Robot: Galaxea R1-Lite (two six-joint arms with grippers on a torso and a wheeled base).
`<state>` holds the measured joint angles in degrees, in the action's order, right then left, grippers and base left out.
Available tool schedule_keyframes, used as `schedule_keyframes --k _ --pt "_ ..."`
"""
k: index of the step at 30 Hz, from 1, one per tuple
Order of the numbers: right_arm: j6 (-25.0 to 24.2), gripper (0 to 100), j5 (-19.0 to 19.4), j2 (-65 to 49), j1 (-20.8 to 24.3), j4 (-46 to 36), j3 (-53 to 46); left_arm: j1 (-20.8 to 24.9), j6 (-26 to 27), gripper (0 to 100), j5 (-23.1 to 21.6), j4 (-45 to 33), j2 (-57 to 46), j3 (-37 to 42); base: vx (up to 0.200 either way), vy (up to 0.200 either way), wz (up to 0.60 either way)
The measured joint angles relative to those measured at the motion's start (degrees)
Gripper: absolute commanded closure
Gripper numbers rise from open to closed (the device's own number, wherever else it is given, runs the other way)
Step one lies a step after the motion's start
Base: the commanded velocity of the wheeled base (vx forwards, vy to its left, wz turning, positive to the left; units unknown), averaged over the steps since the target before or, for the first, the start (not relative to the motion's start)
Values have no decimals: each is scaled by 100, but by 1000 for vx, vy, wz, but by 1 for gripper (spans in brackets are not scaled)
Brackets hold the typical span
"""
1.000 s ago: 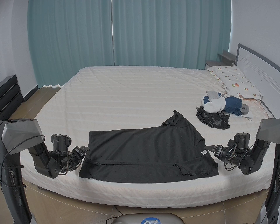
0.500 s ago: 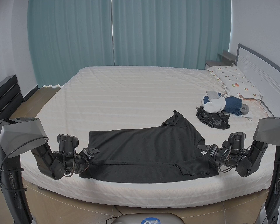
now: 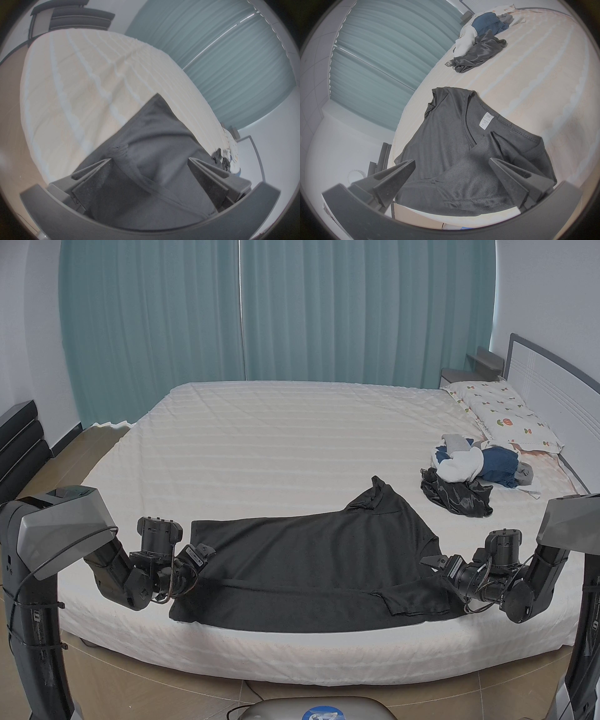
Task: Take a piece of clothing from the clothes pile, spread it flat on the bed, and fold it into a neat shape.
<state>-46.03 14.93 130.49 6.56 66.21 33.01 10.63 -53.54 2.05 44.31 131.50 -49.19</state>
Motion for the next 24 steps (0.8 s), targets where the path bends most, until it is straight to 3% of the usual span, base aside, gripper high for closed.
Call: schedule_keyframes --k 5,11,15,18,21,24 --pt "-2 0 0 35 -15 22 4 -90 -336 0 712 41 234 -364 0 0 0" --pt "0 0 -11 38 -52 173 -18 -350 -667 0 802 77 371 -550 0 0 0" --pt "27 0 -49 9 -59 195 -66 -424 -640 0 631 82 380 -522 0 0 0" --pt "60 0 -196 -28 -59 197 -85 -477 -530 0 241 87 347 -430 0 0 0" --pt "207 0 -490 -59 -59 197 -85 -527 -177 0 -280 183 276 -210 0 0 0" --pt "407 0 -681 -61 -63 194 -72 -551 99 0 -453 541 224 29 0 0 0"
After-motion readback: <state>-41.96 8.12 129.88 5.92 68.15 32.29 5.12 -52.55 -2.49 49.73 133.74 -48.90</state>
